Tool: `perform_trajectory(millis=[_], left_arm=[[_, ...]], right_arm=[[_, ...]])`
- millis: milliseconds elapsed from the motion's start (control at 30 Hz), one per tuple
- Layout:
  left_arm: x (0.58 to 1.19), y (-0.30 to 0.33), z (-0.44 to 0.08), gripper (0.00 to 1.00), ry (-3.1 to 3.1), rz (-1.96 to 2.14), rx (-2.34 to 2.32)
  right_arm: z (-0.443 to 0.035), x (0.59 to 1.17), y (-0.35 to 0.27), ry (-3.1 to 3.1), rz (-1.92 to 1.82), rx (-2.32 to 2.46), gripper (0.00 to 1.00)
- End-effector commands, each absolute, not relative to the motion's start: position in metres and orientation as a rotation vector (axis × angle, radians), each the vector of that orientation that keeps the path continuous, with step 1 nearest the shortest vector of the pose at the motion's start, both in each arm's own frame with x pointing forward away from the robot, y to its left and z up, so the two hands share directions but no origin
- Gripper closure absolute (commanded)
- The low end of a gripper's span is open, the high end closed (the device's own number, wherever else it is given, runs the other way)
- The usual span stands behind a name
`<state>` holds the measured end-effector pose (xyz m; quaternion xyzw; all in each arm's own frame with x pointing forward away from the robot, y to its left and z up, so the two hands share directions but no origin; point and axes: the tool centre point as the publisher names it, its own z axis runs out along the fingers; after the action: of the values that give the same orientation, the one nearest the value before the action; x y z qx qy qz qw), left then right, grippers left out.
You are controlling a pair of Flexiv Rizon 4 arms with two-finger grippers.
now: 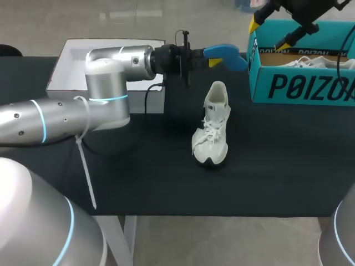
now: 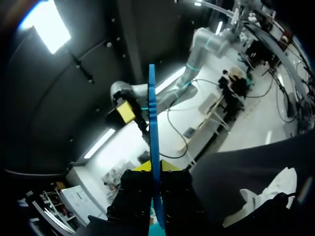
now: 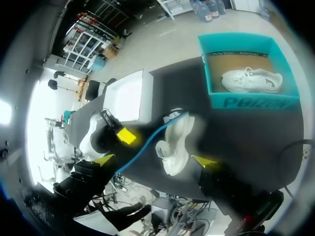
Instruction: Take the shoe out of the shoebox, open the shoe tongue, remove and reinsert the insole, then place the shoe into the shoebox
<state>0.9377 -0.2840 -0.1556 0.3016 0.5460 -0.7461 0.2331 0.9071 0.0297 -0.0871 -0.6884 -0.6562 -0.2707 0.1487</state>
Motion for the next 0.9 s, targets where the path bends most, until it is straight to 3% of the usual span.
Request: perform_trajectory(millis=[33,667,733,900], left_arm=[[0.925,-0.277,-0.145,1.0,1.587,-1.954,0.783],[0.916,-0.274,-0.139,1.0,1.642,-1.916,0.797],[0.93,-0.273,-0.139,1.0,1.79,-2.047,0.476],[0.939,-0.269,-0.141,1.0,1.788,-2.278,0.443]], right_arm=[[-0.089,0.908,0.029,-1.88,-0.779,-1.978,0.0],[-0.09,0.903,0.025,-1.861,-0.788,-1.978,0.0],[-0.089,0.902,0.025,-1.859,-0.789,-1.978,0.0],[-0.089,0.9,0.025,-1.855,-0.793,-1.977,0.0]])
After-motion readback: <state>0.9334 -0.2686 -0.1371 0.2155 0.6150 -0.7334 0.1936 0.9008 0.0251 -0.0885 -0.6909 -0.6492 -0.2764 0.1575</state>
